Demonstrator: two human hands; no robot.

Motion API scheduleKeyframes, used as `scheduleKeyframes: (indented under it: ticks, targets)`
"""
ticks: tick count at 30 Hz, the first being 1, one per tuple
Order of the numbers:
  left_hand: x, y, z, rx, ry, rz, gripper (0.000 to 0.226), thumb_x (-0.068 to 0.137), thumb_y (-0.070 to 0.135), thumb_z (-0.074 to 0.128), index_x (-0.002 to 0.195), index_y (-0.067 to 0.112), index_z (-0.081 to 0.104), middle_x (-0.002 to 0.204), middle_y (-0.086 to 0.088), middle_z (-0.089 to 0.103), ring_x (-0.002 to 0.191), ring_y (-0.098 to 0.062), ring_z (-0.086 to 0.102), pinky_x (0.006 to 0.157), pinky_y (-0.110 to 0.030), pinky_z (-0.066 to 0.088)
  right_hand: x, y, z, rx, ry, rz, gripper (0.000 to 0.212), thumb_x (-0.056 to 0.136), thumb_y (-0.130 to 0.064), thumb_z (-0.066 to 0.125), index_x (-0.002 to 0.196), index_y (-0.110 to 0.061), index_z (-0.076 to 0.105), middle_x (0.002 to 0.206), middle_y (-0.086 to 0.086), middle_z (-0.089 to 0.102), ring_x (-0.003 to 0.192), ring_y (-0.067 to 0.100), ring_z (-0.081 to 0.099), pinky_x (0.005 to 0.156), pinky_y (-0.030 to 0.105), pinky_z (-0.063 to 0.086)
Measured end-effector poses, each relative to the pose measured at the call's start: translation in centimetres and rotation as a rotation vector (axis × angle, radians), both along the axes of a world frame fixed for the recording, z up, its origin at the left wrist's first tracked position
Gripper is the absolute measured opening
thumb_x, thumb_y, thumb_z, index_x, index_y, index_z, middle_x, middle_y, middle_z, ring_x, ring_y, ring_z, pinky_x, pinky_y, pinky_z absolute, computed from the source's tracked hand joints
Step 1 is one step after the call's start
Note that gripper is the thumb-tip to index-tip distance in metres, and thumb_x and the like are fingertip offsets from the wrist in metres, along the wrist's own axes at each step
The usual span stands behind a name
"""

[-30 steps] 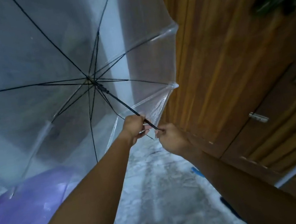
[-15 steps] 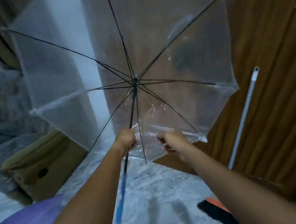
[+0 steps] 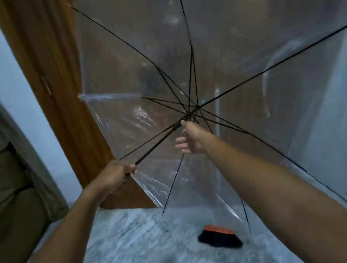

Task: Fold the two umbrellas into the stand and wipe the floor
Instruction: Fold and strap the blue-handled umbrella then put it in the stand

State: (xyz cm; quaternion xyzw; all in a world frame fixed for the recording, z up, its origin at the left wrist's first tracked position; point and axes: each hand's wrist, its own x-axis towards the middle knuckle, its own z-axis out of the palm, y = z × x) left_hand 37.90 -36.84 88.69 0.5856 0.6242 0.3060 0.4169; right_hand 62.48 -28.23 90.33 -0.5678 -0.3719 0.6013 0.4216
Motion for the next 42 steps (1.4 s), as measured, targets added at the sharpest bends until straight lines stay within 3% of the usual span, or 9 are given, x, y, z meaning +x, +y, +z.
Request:
scheduleKeyframes:
  ticks: [3, 6, 11, 15, 20, 24, 31, 36, 42]
  targets:
    - [2.3, 0.8, 1.2, -0.012, -0.048, -0.173, 0.038, 0.106, 0.02, 0.041, 0.076, 0.01, 0.063, 0.043, 0.005, 0.03, 0.036, -0.01, 0.021, 0.039, -0.016, 0.017, 2.9, 0.2, 0.6, 0.103, 0.305, -0.238, 0.05, 0.104, -0.052, 0.033, 0.129, -0.013, 0.054, 0.118, 0.007, 0.068, 0.077, 0.019, 0.067, 0.066, 0.031, 0.052]
    - [4.9, 2.1, 2.3, -0.005, -0.053, -0.285, 0.039, 0.106, 0.02, 0.04, 0.08, 0.009, 0.067, 0.047, 0.001, 0.031, 0.034, -0.01, 0.021, 0.037, -0.015, 0.017, 5.9, 0.2, 1.8, 0.184, 0.425, -0.481, 0.039, 0.107, -0.043, 0.031, 0.095, -0.014, 0.054, 0.081, 0.005, 0.066, 0.064, 0.019, 0.065, 0.052, 0.024, 0.045]
    - [9.5, 3.6, 4.1, 0.038, 0.07, -0.498, 0.039, 0.105, 0.025, 0.043, 0.088, 0.005, 0.072, 0.056, -0.001, 0.044, 0.044, -0.012, 0.037, 0.045, -0.023, 0.032, 10.5, 0.0, 4.3, 0.235, 0.352, -0.645, 0.042, 0.108, -0.039, 0.035, 0.078, -0.015, 0.052, 0.068, 0.002, 0.057, 0.055, 0.016, 0.056, 0.047, 0.023, 0.036]
    - [13.2, 4.7, 4.6, 0.118, 0.232, -0.766, 0.049, 0.106, 0.033, 0.038, 0.069, 0.011, 0.062, 0.052, 0.002, 0.049, 0.043, -0.009, 0.046, 0.05, -0.022, 0.041, 13.8, -1.2, 5.8, 0.273, 0.305, -0.702, 0.041, 0.108, -0.041, 0.032, 0.078, -0.021, 0.051, 0.067, -0.003, 0.052, 0.053, 0.012, 0.051, 0.039, 0.016, 0.032]
    - [19.2, 4.7, 3.0, 0.346, 0.177, -0.883, 0.047, 0.106, 0.037, 0.038, 0.067, 0.013, 0.048, 0.047, 0.005, 0.036, 0.038, -0.004, 0.035, 0.05, -0.024, 0.033, 19.0, -3.9, 4.9, 0.299, 0.259, -0.873, 0.041, 0.107, -0.039, 0.035, 0.074, -0.021, 0.05, 0.063, -0.004, 0.05, 0.052, 0.011, 0.051, 0.044, 0.021, 0.032]
    - [25.0, 6.5, 3.0, 0.366, 0.103, -0.979, 0.049, 0.106, 0.036, 0.039, 0.061, 0.014, 0.042, 0.05, 0.005, 0.032, 0.043, -0.011, 0.028, 0.056, -0.029, 0.029, 24.9, -5.5, 4.4, 0.276, 0.234, -1.0, 0.04, 0.107, -0.032, 0.037, 0.071, -0.02, 0.049, 0.063, -0.001, 0.053, 0.05, 0.011, 0.053, 0.042, 0.019, 0.033]
    - [36.9, 11.4, 2.7, 0.328, 0.016, -1.017, 0.052, 0.106, 0.034, 0.037, 0.06, 0.01, 0.039, 0.045, 0.005, 0.025, 0.039, -0.01, 0.02, 0.056, -0.034, 0.024, 36.5, -3.1, 5.1, 0.275, 0.151, -1.033, 0.038, 0.105, -0.031, 0.041, 0.071, -0.016, 0.05, 0.049, 0.0, 0.061, 0.057, 0.014, 0.053, 0.048, 0.022, 0.038]
    - [44.4, 13.7, 2.1, 0.374, 0.026, -0.939, 0.049, 0.106, 0.035, 0.038, 0.06, 0.017, 0.036, 0.052, 0.003, 0.028, 0.044, -0.011, 0.024, 0.059, -0.033, 0.024, 44.2, 1.1, 4.6, 0.239, 0.155, -1.009, 0.023, 0.101, -0.027, 0.044, 0.085, -0.015, 0.056, 0.066, 0.0, 0.061, 0.06, 0.015, 0.063, 0.055, 0.023, 0.046]
    - [49.5, 14.7, 2.7, 0.357, 0.058, -0.793, 0.052, 0.105, 0.031, 0.039, 0.055, 0.017, 0.034, 0.052, 0.002, 0.034, 0.049, -0.016, 0.033, 0.056, -0.032, 0.024, 48.0, 7.4, 4.6, 0.279, 0.302, -1.042, 0.045, 0.106, -0.045, 0.037, 0.071, -0.019, 0.049, 0.055, -0.004, 0.045, 0.048, 0.013, 0.049, 0.051, 0.025, 0.041]
